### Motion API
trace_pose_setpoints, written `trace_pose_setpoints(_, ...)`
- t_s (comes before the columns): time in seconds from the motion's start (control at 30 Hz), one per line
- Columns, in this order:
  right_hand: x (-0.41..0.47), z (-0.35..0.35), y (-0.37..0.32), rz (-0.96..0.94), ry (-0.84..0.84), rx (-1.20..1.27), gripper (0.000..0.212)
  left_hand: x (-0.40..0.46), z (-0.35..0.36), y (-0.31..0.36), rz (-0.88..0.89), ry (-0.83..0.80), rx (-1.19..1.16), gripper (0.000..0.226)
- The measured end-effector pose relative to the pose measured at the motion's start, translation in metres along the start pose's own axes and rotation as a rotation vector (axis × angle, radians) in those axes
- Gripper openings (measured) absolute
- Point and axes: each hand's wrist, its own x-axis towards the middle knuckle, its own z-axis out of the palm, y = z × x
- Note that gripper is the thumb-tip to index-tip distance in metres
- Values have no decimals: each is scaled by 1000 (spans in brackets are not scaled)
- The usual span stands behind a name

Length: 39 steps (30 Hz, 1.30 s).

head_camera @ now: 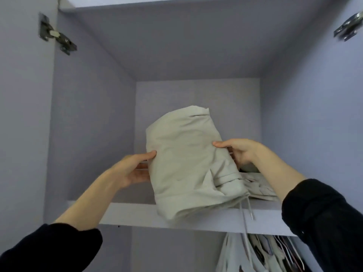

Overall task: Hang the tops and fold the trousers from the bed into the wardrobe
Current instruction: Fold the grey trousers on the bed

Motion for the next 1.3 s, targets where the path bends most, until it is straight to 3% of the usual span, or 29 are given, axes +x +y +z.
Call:
trace_pose_setpoints(0.1,33,-6,11,81,29,-211,20,26,-1,-19,-126,3,161,44)
trace_pose_setpoints(0.2,47,-9,21,62,78,-475,34,42,0,-35,-171,47,676,41)
trace_pose_setpoints(0.27,46,-5,21,-19,91,-477,37,50,1,-37,42,50,887,43)
trace_pose_setpoints(0.33,35,5,18,-133,100,-479,34,54,7,-31,302,-86,1048,52)
trace_pose_setpoints(0.4,18,20,15,-241,34,-543,30,56,15,-28,383,-268,1090,62)
trace_pose_setpoints(0.47,-1,38,16,-293,-83,-720,36,58,21,-29,316,-386,1154,64)
trace_pose_setpoints(0.57,-18,59,25,-266,-225,-1197,64,61,22,-41,260,-388,1225,51)
trace_pose_setpoints(0.63,-16,68,31,-202,-282,-1313,73,61,17,-47,254,-366,1274,45)
trace_pose_setpoints(0.77,-7,74,33,-133,-343,-1367,70,56,13,-44,174,-373,1434,41)
trace_pose_setpoints(0.93,27,72,45,-190,-353,-1528,45,41,8,-31,163,-341,1662,37)
trace_pose_setpoints(1.07,62,61,60,-172,-272,-1669,44,32,-11,-30,213,-366,1557,40)
trace_pose_setpoints(1.17,76,58,64,-192,-247,-1620,41,32,-19,-37,289,-339,1613,51)
trace_pose_setpoints(1.3,75,52,57,-168,-147,-1430,34,39,-12,-47,170,-367,1532,59)
